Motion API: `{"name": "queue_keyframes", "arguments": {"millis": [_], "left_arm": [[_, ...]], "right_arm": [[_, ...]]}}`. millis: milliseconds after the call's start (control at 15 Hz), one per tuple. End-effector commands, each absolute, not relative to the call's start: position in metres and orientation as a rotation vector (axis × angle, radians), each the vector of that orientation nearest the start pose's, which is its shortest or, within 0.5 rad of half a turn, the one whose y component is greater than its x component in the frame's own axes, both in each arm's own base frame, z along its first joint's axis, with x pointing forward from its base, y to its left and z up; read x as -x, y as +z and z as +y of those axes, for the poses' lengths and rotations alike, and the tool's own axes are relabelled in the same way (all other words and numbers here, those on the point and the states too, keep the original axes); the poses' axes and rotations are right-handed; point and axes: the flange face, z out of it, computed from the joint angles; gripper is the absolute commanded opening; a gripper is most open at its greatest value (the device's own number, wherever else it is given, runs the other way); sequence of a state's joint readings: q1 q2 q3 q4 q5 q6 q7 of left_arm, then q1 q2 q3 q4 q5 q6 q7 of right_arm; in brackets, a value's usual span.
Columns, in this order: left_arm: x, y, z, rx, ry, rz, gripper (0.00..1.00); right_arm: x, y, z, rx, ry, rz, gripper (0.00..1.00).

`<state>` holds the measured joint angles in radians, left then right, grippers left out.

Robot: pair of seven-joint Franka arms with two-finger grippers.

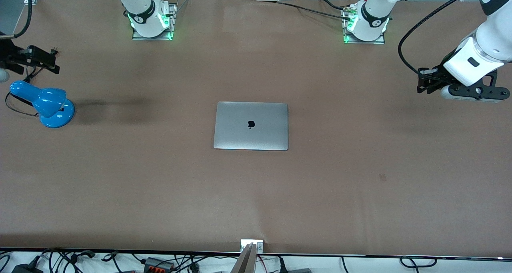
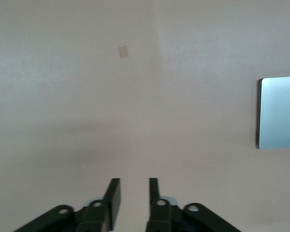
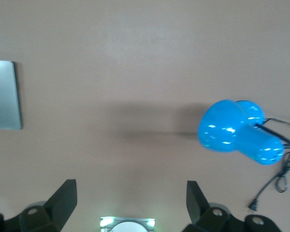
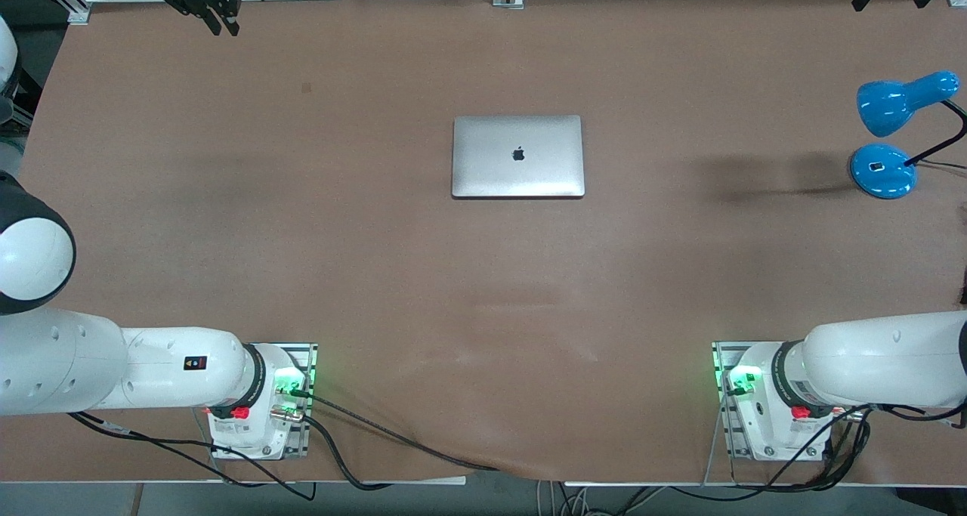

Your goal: Close laptop with both arms from behind

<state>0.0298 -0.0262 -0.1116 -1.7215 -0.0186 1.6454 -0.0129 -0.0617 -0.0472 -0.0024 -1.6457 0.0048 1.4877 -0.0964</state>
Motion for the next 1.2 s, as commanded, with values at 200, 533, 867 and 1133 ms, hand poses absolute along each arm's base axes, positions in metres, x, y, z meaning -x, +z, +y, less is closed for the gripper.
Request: {"name": "queue_keyframes", "arguments": {"millis": [200,533,867,1133], "left_arm": [[-0.545,0.599,-0.043,3.163,0.007,0.133,1.00],[-0.539,0.590,-0.047,3.163,0.029,0.126,1.00],[-0.532,0.583,-0.047,3.159,0.053,0.120,1.00],[-0.536,0.596,-0.043,3.162,0.017,0.112,1.00]], "right_arm": [[-0.524,0.610,-0.027,3.152,0.132,-0.021,1.00],[-0.538,0.603,-0.027,3.150,0.149,-0.024,1.00],[-0.539,0.606,-0.025,3.149,0.144,-0.029,1.00],[-0.538,0.604,-0.031,3.148,0.156,-0.009,1.00]]}}
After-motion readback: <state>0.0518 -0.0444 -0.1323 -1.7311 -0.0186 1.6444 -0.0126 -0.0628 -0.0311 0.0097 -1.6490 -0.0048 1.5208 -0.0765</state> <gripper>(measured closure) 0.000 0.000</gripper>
